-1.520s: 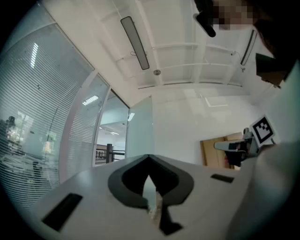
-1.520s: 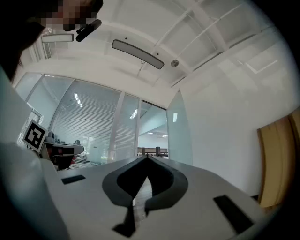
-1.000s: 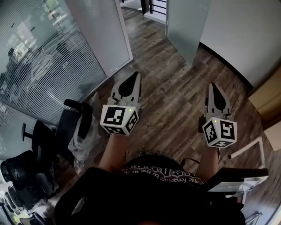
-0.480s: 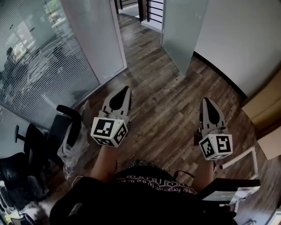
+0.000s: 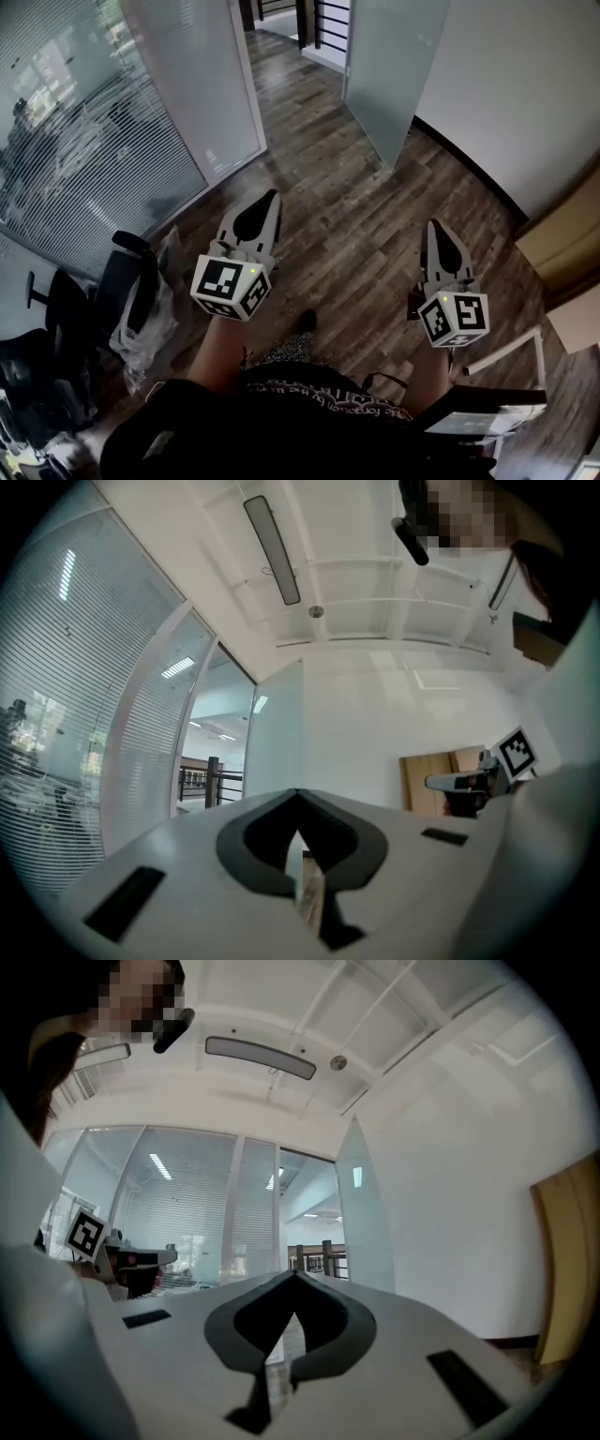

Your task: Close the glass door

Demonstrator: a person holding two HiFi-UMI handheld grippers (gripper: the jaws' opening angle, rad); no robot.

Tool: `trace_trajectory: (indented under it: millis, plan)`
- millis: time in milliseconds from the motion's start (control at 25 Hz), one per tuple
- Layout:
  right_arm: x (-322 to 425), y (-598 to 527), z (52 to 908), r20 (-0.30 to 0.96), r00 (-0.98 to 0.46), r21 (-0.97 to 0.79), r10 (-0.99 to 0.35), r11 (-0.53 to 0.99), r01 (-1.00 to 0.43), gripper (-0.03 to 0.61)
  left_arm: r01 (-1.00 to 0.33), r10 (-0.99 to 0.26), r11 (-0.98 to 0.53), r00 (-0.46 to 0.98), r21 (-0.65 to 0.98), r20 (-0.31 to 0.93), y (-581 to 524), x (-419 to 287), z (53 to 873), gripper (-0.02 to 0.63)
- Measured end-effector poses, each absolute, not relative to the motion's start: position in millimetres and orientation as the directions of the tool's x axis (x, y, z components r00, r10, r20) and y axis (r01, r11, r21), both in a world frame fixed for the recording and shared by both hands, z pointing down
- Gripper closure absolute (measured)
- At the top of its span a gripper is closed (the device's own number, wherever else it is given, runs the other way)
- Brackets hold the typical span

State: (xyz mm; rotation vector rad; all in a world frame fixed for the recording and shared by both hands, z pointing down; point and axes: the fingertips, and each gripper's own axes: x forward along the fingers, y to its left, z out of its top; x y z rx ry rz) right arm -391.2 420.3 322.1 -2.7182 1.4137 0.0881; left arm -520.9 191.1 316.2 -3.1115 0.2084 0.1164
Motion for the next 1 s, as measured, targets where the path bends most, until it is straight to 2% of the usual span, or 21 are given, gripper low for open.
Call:
trace_trajectory:
  millis: [320,1000]
  plan:
    - [-295.5,382.3,302.2,-0.23,0.593,-0.07,-0.772,-0.594,-0.801,0.575,-0.094,-0.091,-0.995,0.993,-0.032,-0.077,137.9,-416.0,323.8,0.615]
    - [-99.0,313.6,316.6,-0.172,0.695,-0.061,-0.699,-0.696,-0.715,0.575,-0.024,-0.023,-1.0,0.997,-0.011,-0.073,68.2,-214.8,322.8,0.615]
